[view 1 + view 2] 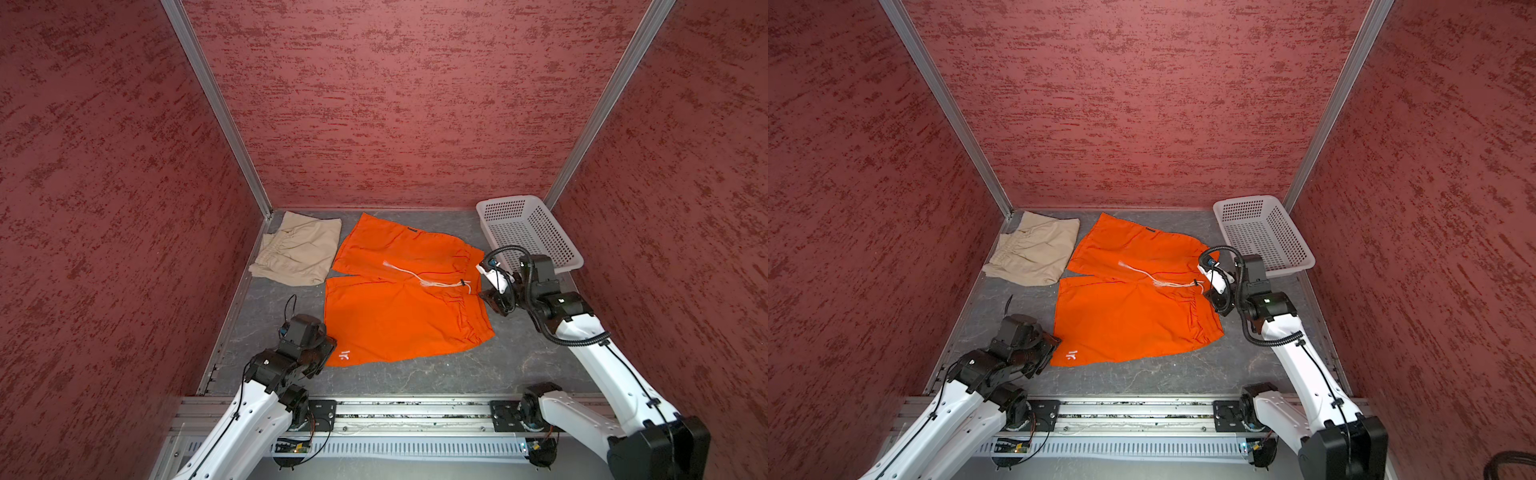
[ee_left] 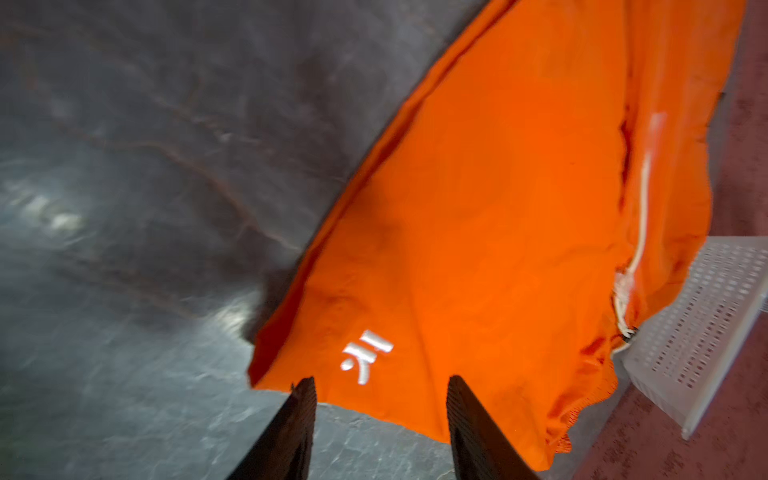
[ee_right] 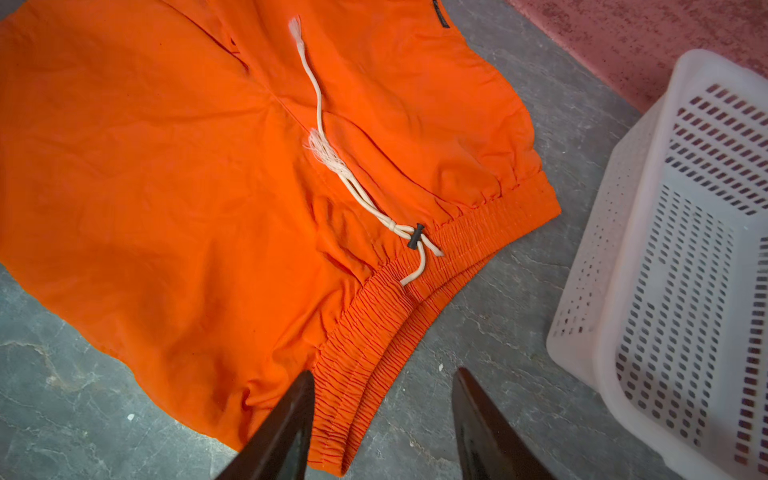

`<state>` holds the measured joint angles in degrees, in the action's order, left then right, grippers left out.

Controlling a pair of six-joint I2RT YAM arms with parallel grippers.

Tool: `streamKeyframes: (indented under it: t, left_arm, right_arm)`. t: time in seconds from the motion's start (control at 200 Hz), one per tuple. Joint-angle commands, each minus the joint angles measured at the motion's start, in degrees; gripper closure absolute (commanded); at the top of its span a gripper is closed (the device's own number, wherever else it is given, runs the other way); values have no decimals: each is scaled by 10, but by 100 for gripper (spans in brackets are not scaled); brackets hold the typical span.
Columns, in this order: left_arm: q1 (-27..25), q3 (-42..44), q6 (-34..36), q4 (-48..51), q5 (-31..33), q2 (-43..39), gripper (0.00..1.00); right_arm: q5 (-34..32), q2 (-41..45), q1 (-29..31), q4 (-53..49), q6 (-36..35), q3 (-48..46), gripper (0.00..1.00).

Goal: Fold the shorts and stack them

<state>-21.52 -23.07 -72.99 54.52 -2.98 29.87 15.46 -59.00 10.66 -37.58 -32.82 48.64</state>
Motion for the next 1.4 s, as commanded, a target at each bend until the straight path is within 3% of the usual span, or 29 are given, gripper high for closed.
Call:
streamKeyframes:
  t: [0.0,0.481,0.666,0.887,1.072,1.398]
  left_arm:
    - [3,0,-72,81,7,-8,46]
    - [9,51,-97,-35,-38,38,51]
    - [16,63,-104,-64,-35,56,56]
    - [44,64,-76,-46,-16,59,87]
    - [86,62,-33,-39,-23,60,94]
    - [115,63,11,-66,-45,87,94]
  right_arm:
    - [17,2,1,15,-52,-9,46]
    - [14,-16,9,30,-85,-18,47]
    - [12,-20,11,31,-87,-17,47]
    - [5,-26,15,20,-115,-17,48]
    - [-7,-36,39,-46,-252,-20,45]
    - [-60,-26,75,-151,-544,-84,44]
